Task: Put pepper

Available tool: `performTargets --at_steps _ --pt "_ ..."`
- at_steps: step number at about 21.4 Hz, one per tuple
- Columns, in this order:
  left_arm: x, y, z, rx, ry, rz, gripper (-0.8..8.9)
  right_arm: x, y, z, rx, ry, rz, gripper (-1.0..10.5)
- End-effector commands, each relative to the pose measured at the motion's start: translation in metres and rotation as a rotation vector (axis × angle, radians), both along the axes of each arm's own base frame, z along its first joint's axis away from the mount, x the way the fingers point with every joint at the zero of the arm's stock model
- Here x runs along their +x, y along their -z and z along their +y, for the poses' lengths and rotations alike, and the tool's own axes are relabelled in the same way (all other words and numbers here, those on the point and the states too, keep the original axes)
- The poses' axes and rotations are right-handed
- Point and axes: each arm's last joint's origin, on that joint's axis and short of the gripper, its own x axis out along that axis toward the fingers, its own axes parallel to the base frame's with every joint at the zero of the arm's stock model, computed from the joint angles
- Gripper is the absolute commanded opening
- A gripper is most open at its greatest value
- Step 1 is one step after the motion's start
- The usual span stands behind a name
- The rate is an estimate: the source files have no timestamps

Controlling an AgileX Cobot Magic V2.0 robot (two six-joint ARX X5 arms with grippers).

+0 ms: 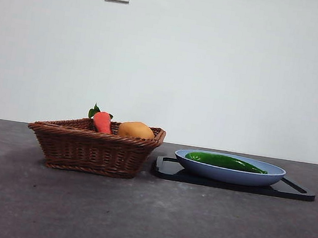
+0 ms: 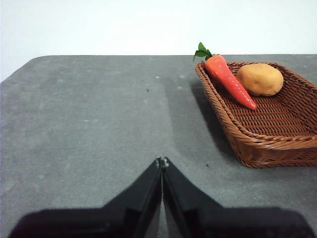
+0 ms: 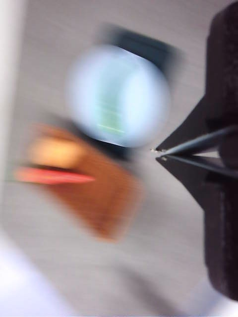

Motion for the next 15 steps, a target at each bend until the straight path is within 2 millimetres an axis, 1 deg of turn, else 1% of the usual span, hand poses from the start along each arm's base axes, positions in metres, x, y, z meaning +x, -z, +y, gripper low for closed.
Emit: performTargets --at_steps 1,2,4,6,10,15 --pt "0.000 0.002 0.000 -0.006 -0.005 -0.003 0.08 -0.008 0.002 -0.005 0.059 0.044 -0.156 0.0" --pt "0.000 0.002 0.000 -0.006 -0.006 -0.003 0.08 -0.012 0.012 -0.008 0.059 0.081 -0.201 0.0" --pt "0.000 0.002 0.000 -0.006 -0.005 -0.003 0.08 -0.015 0.039 -0.014 0.051 0.171 -0.278 0.0" --pt "0.000 0.002 0.000 -0.006 -0.006 -0.003 0.08 -0.016 0.074 -0.018 0.050 0.241 -0.353 0.0" --pt "0.000 0.002 0.000 -0.006 -0.006 -0.003 0.08 -0.015 0.120 -0.019 0.082 0.272 -0.449 0.0" --pt "0.000 0.002 0.000 -0.006 -0.005 -0.003 0.08 -0.015 0.168 -0.021 0.092 0.334 -0.498 0.0"
